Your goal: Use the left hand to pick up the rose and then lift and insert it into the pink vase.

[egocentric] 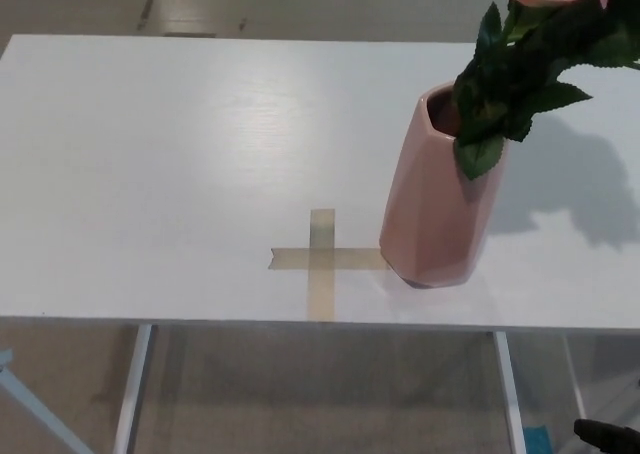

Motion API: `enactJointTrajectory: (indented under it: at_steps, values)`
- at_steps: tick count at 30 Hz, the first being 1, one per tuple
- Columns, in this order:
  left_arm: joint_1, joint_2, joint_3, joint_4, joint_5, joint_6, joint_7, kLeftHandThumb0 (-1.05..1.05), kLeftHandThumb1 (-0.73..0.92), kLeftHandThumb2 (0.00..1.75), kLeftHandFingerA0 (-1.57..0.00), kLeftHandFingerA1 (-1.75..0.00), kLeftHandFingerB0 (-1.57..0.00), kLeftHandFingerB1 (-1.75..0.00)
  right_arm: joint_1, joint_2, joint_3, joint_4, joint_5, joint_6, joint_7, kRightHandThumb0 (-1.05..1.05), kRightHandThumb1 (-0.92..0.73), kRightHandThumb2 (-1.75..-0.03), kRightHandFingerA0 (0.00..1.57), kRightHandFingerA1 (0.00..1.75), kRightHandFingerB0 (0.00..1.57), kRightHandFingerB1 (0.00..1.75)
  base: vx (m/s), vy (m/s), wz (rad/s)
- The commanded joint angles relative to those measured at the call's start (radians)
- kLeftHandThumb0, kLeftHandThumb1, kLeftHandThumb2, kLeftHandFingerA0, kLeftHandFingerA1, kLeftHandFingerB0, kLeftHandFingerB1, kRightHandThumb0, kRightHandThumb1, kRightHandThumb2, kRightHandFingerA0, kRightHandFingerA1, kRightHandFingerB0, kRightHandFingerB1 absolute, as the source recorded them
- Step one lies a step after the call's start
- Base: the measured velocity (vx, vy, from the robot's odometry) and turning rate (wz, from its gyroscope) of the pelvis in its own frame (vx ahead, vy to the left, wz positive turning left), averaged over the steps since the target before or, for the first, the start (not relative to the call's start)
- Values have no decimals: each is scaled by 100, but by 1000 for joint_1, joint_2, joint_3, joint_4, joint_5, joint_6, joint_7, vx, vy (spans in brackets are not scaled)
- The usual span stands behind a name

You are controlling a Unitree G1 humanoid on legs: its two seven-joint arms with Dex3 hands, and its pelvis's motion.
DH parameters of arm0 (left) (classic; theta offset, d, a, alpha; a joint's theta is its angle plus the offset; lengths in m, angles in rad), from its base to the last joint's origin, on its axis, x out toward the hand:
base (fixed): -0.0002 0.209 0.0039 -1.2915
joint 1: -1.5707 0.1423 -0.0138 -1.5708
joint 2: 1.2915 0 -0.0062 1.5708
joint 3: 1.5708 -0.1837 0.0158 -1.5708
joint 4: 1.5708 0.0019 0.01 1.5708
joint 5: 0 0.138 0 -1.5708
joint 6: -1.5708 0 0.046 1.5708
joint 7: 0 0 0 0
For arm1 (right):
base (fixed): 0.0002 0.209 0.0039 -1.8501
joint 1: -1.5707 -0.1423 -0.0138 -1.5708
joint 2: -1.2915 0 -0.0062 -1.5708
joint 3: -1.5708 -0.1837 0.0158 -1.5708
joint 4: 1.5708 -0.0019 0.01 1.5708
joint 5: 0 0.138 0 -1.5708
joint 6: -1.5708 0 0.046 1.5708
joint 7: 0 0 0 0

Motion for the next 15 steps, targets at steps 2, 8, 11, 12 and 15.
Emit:
enactJointTrajectory:
  at_steps: [2,8,11,12,15]
  values:
    - [-156,22,-207,569,298,-346,266,-62,43,79,-2,-26,-3,-21,57,9,5,16,8,-8,2,-19,-60,-57,63,51,58,49,0,0,0]
    - [-272,32,-332,734,382,-267,445,-69,44,79,-6,-30,-8,-21,89,8,11,23,3,-10,0,-19,-60,-57,63,51,58,48,0,0,0]
    - [-365,48,-359,851,375,-231,496,-65,43,80,-2,-32,-7,-26,89,5,20,25,-6,-6,-5,-19,-60,-57,64,51,59,49,0,0,0]
    - [-390,44,-351,882,360,-222,520,-63,56,60,-9,-25,-9,-20,90,8,22,24,-8,-7,-7,-19,-60,-57,64,51,59,49,0,0,0]
    - [-462,13,-313,1033,309,-252,632,-63,42,74,-6,-32,-8,-25,104,11,30,22,-11,-11,-3,-19,-60,-57,64,51,59,49,0,0,0]
